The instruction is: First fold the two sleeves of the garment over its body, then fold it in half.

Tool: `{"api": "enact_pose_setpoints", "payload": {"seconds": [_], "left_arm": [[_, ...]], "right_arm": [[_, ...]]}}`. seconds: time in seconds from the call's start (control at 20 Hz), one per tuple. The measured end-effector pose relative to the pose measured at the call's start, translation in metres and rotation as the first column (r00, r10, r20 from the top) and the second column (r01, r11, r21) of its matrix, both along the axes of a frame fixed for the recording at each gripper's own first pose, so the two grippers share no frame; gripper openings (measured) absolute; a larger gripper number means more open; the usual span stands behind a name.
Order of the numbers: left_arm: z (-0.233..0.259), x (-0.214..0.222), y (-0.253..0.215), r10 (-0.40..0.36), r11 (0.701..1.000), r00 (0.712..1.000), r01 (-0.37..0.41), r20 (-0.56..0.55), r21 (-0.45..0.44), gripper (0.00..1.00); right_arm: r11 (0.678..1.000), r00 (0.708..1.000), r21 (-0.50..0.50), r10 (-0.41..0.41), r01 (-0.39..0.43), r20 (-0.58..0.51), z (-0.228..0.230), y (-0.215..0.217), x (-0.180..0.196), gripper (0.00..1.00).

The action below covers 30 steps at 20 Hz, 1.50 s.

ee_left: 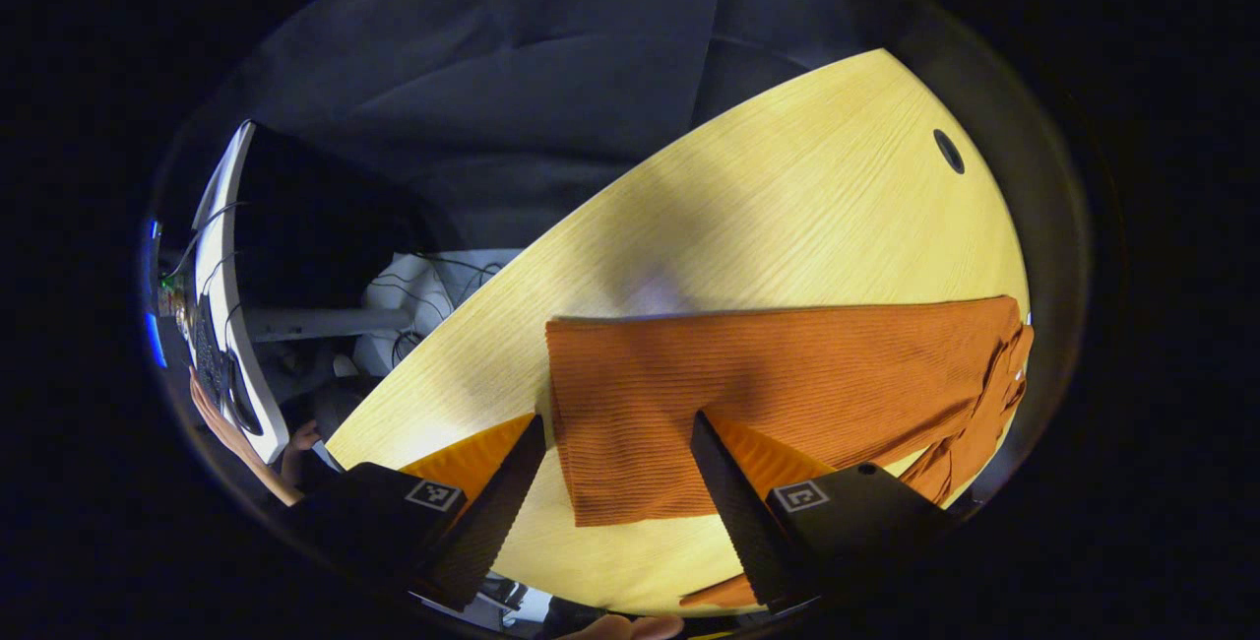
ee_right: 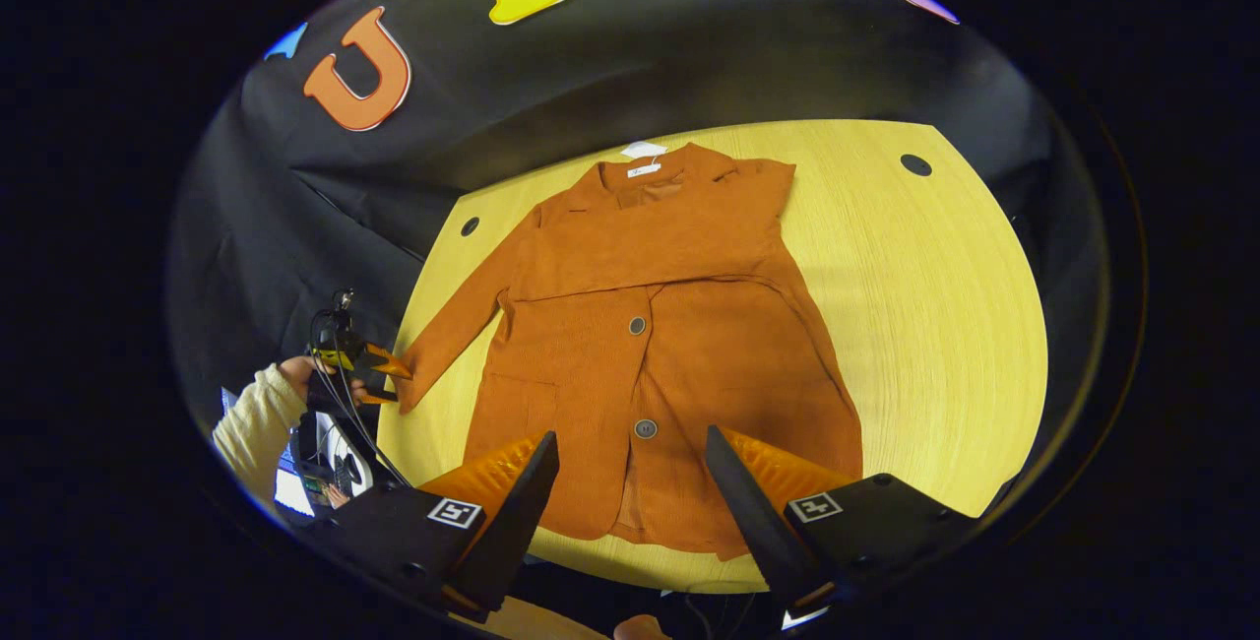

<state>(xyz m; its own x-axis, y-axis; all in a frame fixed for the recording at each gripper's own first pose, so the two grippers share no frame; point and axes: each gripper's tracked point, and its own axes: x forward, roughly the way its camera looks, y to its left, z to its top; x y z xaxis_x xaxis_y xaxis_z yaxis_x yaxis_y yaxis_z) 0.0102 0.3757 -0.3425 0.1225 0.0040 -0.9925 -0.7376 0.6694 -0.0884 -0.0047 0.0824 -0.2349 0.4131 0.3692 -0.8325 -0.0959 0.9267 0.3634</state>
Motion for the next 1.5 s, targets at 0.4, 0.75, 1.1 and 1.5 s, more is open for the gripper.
{"api": "enact_pose_setpoints", "payload": {"seconds": [0.4,0.75,1.1,1.5], "left_arm": [[0.005,0.003,-0.007,-0.068,0.997,0.998,0.068,-0.007,-0.02,0.65],[0.007,0.014,-0.026,-0.074,0.996,0.997,0.076,0.035,-0.047,0.07],[0.064,0.066,-0.056,-0.208,0.977,0.972,0.201,0.107,0.076,0.06],[0.138,0.161,-0.185,-0.428,0.902,0.875,0.398,0.227,0.166,0.06]], "right_arm": [[1.0,1.0,-0.002,0.002,-0.002,-0.001,-0.001,-0.015,-0.014,0.96],[0.999,0.999,0.021,-0.025,0.025,-0.021,-0.001,-0.031,-0.021,0.93],[0.998,0.998,0.044,-0.053,0.054,-0.026,0.0,-0.06,-0.022,0.96],[0.992,0.996,0.085,-0.091,0.093,-0.026,0.0,-0.101,-0.015,0.93]]}}
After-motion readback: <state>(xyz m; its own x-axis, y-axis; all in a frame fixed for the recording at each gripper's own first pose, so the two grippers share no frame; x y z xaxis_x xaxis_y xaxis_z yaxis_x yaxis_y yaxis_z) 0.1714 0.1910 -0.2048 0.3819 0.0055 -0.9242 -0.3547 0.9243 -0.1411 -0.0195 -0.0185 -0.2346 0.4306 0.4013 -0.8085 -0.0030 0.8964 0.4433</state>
